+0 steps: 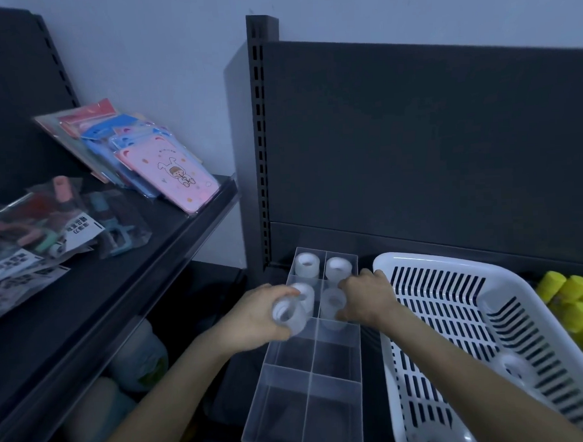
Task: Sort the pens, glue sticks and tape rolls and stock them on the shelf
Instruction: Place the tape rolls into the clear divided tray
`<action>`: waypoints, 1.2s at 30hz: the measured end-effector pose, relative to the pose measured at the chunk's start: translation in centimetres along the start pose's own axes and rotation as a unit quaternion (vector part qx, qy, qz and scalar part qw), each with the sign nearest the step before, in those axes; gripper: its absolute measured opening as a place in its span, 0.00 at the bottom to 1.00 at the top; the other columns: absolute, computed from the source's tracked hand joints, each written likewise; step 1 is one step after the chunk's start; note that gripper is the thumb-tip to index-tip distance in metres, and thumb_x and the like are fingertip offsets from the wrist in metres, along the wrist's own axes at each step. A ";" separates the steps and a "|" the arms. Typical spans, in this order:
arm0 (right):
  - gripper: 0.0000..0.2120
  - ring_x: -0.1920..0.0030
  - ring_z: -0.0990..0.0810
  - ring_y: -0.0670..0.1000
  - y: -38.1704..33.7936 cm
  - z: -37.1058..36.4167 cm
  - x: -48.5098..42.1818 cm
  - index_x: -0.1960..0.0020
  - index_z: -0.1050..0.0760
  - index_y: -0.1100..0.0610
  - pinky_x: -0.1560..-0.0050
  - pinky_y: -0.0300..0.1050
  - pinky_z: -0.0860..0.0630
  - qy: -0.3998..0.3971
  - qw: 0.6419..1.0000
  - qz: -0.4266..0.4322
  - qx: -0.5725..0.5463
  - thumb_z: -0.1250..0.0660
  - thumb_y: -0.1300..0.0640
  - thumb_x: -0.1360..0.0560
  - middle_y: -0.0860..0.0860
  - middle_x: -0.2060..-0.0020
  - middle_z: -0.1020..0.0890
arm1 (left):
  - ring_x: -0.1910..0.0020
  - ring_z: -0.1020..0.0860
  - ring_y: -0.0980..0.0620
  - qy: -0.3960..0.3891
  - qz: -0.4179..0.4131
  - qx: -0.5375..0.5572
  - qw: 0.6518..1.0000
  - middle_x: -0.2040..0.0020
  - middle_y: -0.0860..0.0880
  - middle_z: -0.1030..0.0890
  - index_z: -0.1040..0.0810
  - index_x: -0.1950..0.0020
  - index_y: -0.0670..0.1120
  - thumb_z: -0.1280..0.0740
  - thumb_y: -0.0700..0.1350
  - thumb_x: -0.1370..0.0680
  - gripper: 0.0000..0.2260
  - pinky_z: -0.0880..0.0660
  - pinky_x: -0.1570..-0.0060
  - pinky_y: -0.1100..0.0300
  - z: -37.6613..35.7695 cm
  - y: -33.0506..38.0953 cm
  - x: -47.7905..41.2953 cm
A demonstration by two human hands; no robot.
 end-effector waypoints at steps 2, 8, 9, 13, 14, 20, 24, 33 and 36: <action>0.17 0.45 0.28 0.55 0.3 0.3 0.5 0.47 0.26 0.56 0.46 0.47 0.37 0.014 1.000 0.003 -0.013 0.35 0.46 0.29 0.53 0.49 0.21 | 0.49 0.24 0.55 -0.008 0.001 -0.045 0.999 0.49 0.54 0.24 0.25 0.41 0.49 0.28 0.41 0.33 0.21 0.24 0.48 0.59 -0.1 0.6 0.4; 0.14 0.47 0.24 0.55 3.0 2.1 3.9 0.46 0.22 0.56 0.46 0.47 0.32 0.161 0.977 -0.019 -0.140 0.37 0.49 0.26 0.52 0.52 0.17 | 0.53 0.26 0.49 -0.045 -0.011 -0.319 0.947 0.56 0.48 0.21 0.24 0.53 0.45 0.28 0.49 0.34 0.14 0.28 0.51 0.54 -1.8 1.4 0.1; 0.13 0.47 0.24 0.56 3.5 2.2 4.4 0.47 0.21 0.57 0.46 0.47 0.31 0.171 0.972 -0.020 -0.161 0.36 0.50 0.26 0.52 0.52 0.17 | 0.53 0.26 0.48 -0.051 -0.011 -0.345 0.937 0.56 0.47 0.21 0.23 0.53 0.45 0.28 0.49 0.34 0.13 0.29 0.51 0.55 -2.2 1.4 -0.2; 0.14 0.41 0.24 0.53 4.9 1.8 6.6 0.41 0.22 0.55 0.37 0.48 0.31 0.171 0.963 -0.023 -0.207 0.36 0.52 0.24 0.51 0.45 0.18 | 0.49 0.29 0.48 -0.051 -0.005 -0.404 0.913 0.52 0.45 0.22 0.23 0.48 0.45 0.30 0.51 0.30 0.15 0.34 0.53 0.57 -3.1 1.3 -0.4; 0.14 0.40 0.24 0.53 5.3 1.6 7.0 0.41 0.22 0.56 0.36 0.48 0.31 0.170 0.962 -0.027 -0.212 0.36 0.53 0.24 0.51 0.44 0.18 | 0.49 0.30 0.48 -0.050 -0.007 -0.413 0.909 0.52 0.45 0.21 0.23 0.48 0.45 0.30 0.52 0.30 0.15 0.34 0.53 0.57 -3.2 1.2 -0.5; 0.14 0.43 0.22 0.51 9.7 0.3 11.4 0.41 0.22 0.57 0.42 0.44 0.27 0.152 0.953 -0.080 -0.250 0.35 0.54 0.24 0.51 0.43 0.19 | 0.46 0.27 0.49 0.013 -0.013 -0.370 0.929 0.51 0.47 0.21 0.22 0.46 0.46 0.33 0.50 0.28 0.13 0.32 0.56 0.57 -3.1 3.0 -0.3; 0.14 0.46 0.21 0.51 13.0 -1.2 14.9 0.41 0.23 0.58 0.45 0.43 0.25 0.082 0.961 -0.106 -0.243 0.37 0.54 0.23 0.52 0.44 0.19 | 0.44 0.25 0.53 0.057 -0.078 -0.231 0.968 0.45 0.50 0.20 0.23 0.40 0.47 0.34 0.51 0.24 0.15 0.26 0.44 0.54 -5.9 8.6 0.2; 0.27 0.34 0.29 0.48 14.4 -5.0 20.8 0.30 0.33 0.53 0.38 0.37 0.33 -0.095 0.943 -0.048 -0.314 0.31 0.49 0.27 0.49 0.32 0.29 | 0.48 0.24 0.49 -0.262 -0.086 -0.370 0.887 0.48 0.49 0.22 0.27 0.39 0.46 0.35 0.59 0.27 0.23 0.25 0.52 0.53 -17.7 14.3 2.1; 0.31 0.31 0.33 0.47 12.3 -5.8 20.3 0.29 0.36 0.52 0.32 0.40 0.35 -0.114 0.937 -0.005 -0.330 0.30 0.49 0.28 0.47 0.30 0.32 | 0.61 0.28 0.52 -0.264 -0.074 -0.393 0.878 0.63 0.52 0.28 0.27 0.54 0.48 0.33 0.57 0.28 0.14 0.34 0.68 0.60 -18.8 14.3 2.2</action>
Point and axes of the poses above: each hand's wrist, its own x-axis away from the middle knuckle, its own z-axis out of the back of the hand, y = z × x, the point moved 6 cm from there along -x, towards the middle knuckle
